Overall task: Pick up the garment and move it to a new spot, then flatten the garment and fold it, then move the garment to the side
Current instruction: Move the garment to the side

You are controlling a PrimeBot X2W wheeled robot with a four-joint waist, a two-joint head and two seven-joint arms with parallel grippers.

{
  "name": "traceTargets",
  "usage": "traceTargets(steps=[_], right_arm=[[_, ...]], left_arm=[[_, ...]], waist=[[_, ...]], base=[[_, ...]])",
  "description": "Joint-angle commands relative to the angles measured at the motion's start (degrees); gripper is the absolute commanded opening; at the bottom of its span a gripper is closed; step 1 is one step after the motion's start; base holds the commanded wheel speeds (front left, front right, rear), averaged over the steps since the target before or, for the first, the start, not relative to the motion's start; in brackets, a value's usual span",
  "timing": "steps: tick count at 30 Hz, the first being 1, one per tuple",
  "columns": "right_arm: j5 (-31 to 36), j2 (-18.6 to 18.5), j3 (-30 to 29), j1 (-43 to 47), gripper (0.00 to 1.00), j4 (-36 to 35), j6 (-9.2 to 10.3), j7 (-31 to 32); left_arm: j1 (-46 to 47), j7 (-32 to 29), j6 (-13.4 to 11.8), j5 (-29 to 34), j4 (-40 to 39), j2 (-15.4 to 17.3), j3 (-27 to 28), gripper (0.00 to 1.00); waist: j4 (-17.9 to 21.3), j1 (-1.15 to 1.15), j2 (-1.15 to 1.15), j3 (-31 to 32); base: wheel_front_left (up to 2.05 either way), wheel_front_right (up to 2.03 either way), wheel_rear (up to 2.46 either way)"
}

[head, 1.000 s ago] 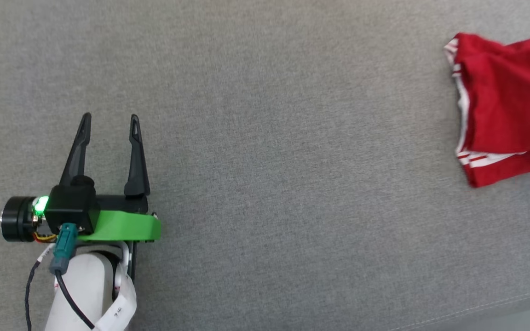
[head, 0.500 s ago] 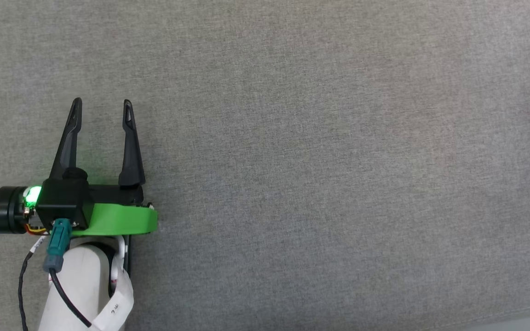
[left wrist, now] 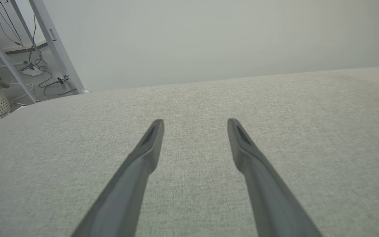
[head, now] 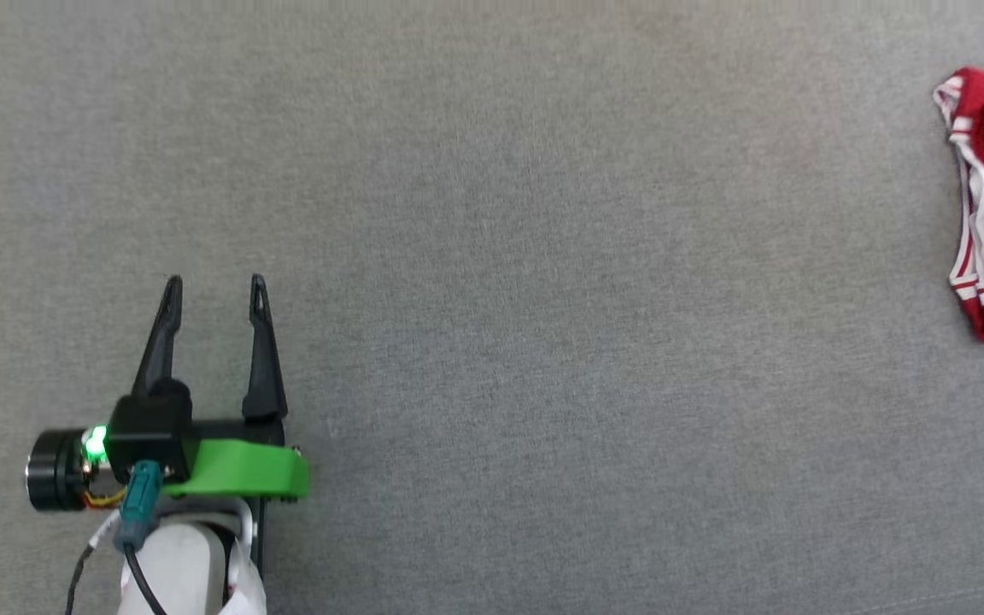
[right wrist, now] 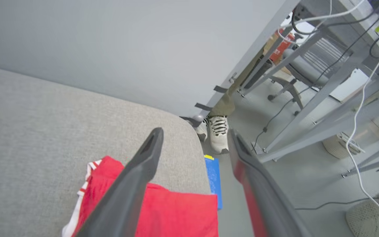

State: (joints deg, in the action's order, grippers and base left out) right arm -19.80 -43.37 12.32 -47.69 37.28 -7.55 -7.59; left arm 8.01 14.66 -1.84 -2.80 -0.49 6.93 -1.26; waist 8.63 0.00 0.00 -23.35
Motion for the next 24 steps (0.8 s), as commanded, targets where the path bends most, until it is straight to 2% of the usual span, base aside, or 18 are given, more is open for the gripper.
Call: traceTargets(steps=[1,5,8,10,17,24], right_arm=[[1.33,1.51,-1.13,1.72,1.00,-1.62,0.06,-2.14],[4.52,6.35,-5.39,5.08,1.00,-7.34,0.06,-6.06],[6.16,11.74,-8.24,9.60,1.00,-13.97,0.06,-7.09],[5.74,20.62,-10.10,18.88,1.00,-25.53,0.06,-7.38],[6.35,25.96,-6.65,29.21,1.00,-30.98,0.06,-7.40],[5.57,30.81,-7.45,37.99,1.00,-31.96,0.06,-7.40]], left_arm=[[-1.14,0.34,-0.59,-0.65,0.17,-0.42,0.26,1.00],[-3.14,0.34,-0.92,-1.25,0.58,-0.93,0.41,1.00],[-4.16,0.34,-1.03,-1.67,1.01,-1.27,0.48,1.00],[-5.42,0.34,-0.52,-2.19,2.07,-1.57,0.22,1.00],[-6.71,0.34,-0.30,-2.29,3.46,-1.90,-0.31,1.00],[-8.09,0.34,-0.04,-2.39,4.59,-2.25,-1.19,1.00]], waist=[[-1.19,0.00,0.00,6.40],[-2.43,0.00,0.00,9.44],[-3.72,0.00,0.00,11.83],[-6.40,0.00,0.00,15.02],[-8.37,0.00,0.00,17.81],[-9.29,0.00,0.00,20.10]], base=[[0.00,0.00,0.00],[0.00,0.00,0.00],[0.00,0.00,0.00],[0.00,0.00,0.00],[0.00,0.00,0.00],[0.00,0.00,0.00]])
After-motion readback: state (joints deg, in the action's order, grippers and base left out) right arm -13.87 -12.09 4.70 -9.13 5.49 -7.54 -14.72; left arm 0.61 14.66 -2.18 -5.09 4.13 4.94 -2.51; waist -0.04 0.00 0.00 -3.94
